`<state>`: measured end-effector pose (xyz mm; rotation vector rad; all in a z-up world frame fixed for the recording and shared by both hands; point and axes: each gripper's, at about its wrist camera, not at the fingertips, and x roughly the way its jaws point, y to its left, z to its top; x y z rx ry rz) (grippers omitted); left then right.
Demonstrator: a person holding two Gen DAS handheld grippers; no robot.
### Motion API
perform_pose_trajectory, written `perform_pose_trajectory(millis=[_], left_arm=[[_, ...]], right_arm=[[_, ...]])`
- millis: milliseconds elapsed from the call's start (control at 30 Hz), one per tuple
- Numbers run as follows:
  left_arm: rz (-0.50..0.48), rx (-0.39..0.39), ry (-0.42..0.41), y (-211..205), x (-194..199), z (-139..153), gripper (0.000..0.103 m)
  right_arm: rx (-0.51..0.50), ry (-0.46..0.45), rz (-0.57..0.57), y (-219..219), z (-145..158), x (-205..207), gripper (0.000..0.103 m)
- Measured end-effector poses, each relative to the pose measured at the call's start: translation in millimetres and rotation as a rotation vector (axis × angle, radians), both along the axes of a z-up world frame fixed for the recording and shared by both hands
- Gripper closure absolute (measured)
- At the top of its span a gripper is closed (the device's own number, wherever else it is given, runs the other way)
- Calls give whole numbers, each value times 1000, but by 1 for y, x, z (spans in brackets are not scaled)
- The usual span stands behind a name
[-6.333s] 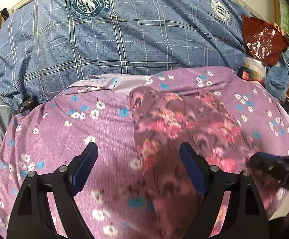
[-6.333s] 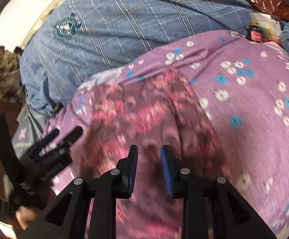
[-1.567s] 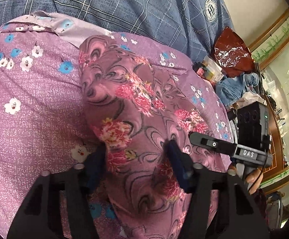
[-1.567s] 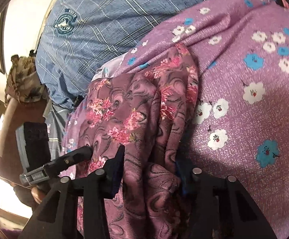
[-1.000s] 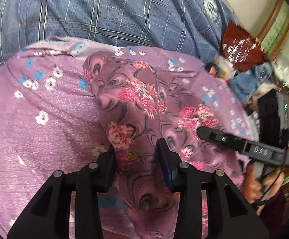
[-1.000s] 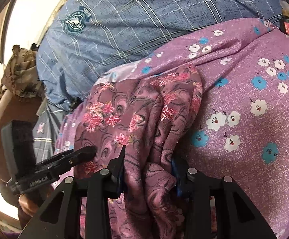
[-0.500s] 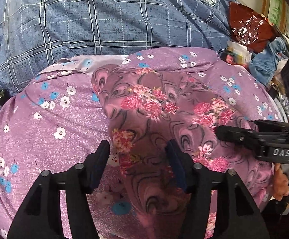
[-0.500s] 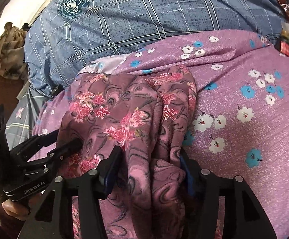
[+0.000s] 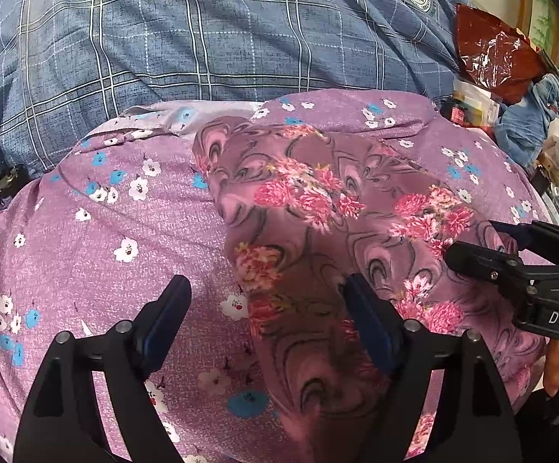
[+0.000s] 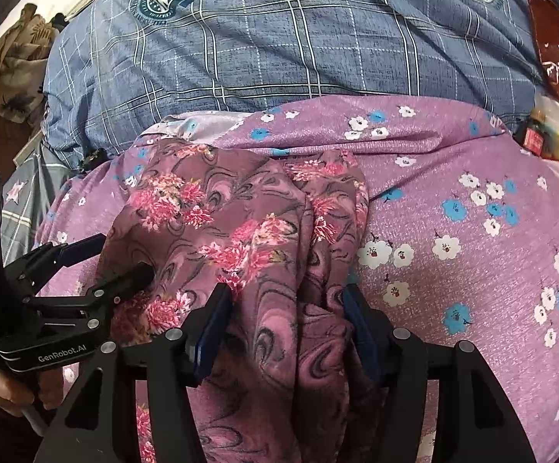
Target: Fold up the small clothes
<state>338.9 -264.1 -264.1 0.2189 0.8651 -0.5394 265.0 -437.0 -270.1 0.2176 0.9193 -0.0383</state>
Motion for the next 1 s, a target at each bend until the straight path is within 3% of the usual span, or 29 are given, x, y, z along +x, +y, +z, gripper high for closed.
perform_pose_trajectory(millis=[433,1000], left_arm=[[8,-11,19,0,3,-7,16],[25,-32,47,4,8,-11,11]], right_arm=[[-62,-2,-1,8,2,0,41],[-68,2,5,10,0,2,40]])
